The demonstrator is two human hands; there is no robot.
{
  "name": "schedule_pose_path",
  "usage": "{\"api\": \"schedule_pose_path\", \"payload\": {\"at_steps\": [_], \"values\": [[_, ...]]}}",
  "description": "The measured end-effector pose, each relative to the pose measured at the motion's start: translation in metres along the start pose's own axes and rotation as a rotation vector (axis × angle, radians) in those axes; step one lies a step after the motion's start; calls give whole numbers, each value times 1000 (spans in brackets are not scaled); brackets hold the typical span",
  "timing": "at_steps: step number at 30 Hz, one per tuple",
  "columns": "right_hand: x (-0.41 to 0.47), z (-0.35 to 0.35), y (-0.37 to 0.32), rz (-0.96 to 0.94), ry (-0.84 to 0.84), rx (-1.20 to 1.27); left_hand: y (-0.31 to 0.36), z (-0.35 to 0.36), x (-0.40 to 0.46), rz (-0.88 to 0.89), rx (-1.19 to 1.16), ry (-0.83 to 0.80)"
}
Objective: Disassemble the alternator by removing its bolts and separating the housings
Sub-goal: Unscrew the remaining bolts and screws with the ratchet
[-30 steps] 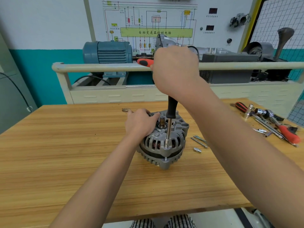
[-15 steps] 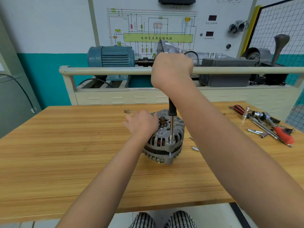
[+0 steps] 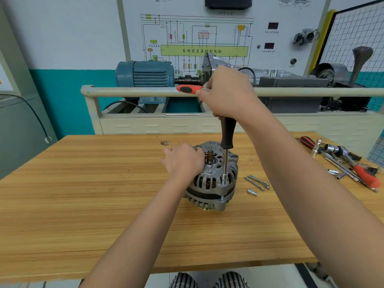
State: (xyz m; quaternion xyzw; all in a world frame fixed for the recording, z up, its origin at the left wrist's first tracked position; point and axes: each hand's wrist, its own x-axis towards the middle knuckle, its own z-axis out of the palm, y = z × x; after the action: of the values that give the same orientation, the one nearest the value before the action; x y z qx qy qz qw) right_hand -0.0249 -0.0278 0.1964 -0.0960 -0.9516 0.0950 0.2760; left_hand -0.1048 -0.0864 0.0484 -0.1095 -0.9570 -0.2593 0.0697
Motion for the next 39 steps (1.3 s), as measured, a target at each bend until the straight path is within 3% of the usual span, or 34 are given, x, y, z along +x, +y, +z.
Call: {"api": "schedule_pose_path", "payload": {"at_steps": [3,10,15,19,22,28,32,39], "values": [[-4,-2,6,18,-13,165,1,0,2,7,-17,-10],[-13,-10,13,188,-200,1074,-1,1,2,8,-75,-1],[-21,7,11,289,46,1331,-1,4,4,16,-58,17],[-28,23,10,198,224,1264,-2,4,5,9,-63,13],[-35,36,11,106,273,1229,-2,4,6,8,-57,15],[-30,40,8,123,350,1224,-2,4,5,21,-55,17],[-29,39,14,122,360,1307,-3,4,6,34,-66,18],[-26,42,21,54,216,1391,-6,5,10,70,-106,21]]}}
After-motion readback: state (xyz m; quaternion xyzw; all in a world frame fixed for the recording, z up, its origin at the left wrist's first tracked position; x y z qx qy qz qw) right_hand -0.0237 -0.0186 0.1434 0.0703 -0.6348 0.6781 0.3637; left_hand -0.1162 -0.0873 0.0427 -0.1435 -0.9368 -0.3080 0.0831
